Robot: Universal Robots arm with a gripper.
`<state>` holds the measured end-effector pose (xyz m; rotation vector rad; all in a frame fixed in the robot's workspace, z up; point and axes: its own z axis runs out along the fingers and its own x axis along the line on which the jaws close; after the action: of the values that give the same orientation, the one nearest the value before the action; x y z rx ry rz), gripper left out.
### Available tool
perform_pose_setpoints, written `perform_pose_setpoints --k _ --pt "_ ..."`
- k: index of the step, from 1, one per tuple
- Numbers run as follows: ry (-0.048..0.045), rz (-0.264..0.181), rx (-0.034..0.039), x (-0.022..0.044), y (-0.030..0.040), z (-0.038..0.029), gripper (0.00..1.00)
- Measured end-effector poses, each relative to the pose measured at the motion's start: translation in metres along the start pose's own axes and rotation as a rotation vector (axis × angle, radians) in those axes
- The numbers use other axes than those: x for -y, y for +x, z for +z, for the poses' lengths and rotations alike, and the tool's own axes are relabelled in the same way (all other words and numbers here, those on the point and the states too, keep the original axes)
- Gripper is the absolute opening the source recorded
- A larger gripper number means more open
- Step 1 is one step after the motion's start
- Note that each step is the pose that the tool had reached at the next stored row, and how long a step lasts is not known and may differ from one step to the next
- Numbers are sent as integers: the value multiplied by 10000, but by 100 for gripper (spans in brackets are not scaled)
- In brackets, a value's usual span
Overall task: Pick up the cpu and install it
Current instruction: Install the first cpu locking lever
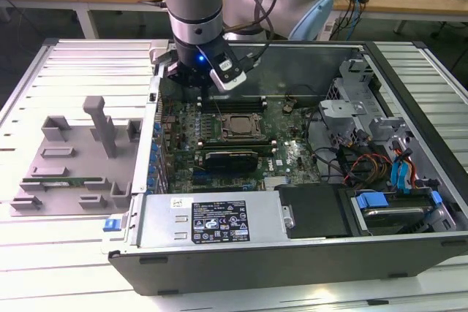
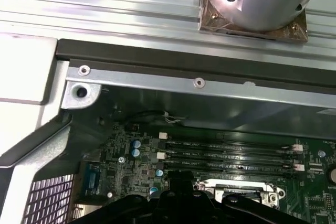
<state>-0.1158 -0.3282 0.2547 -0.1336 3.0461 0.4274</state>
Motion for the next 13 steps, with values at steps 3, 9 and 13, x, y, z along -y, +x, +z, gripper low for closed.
perform_pose_setpoints --k 3,9,13 --pt "-1 -2 0 11 -71 7 11" --pt "-4 14 -47 40 -306 27 11" --pt "-15 51 -174 68 -507 44 11"
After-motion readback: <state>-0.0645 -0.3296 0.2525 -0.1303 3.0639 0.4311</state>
